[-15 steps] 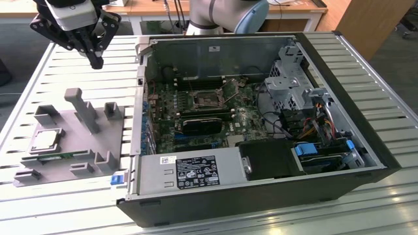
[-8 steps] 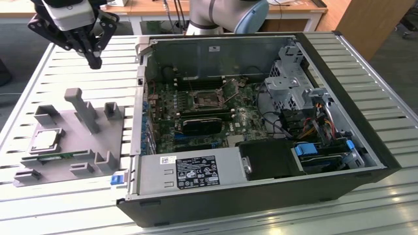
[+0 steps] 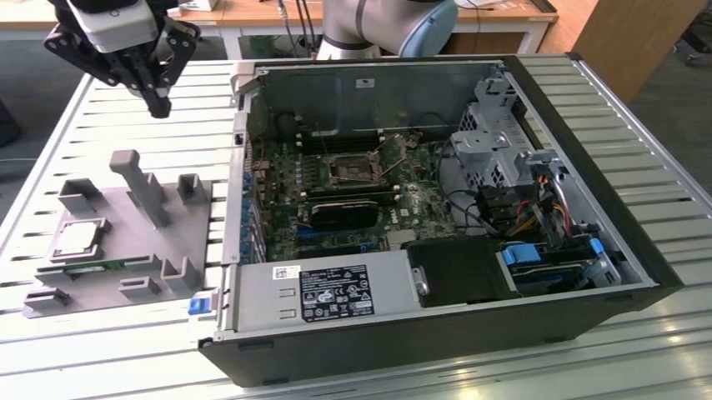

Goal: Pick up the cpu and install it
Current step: 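Reach for the cpu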

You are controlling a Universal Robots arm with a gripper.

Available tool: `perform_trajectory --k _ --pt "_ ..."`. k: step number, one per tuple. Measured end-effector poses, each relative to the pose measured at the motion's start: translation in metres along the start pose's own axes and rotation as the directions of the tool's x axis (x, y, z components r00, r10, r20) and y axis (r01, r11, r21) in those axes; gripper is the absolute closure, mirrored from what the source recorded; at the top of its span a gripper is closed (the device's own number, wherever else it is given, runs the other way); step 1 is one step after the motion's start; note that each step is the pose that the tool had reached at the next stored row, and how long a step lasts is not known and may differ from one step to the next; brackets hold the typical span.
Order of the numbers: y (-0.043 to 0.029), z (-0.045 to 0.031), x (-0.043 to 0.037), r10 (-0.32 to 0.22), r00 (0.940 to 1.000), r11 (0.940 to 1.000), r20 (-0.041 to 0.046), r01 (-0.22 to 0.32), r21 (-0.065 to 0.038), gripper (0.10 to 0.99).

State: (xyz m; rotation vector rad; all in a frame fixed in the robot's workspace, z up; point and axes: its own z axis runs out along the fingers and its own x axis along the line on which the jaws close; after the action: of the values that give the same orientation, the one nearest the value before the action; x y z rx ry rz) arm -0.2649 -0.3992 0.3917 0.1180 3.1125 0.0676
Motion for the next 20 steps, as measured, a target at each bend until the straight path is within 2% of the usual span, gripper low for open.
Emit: perform_trajectory --k 20 --pt "-0.0005 0.0000 0.0070 0.000 1.0000 1.0000 0.0000 0.000 0.000 0.980"
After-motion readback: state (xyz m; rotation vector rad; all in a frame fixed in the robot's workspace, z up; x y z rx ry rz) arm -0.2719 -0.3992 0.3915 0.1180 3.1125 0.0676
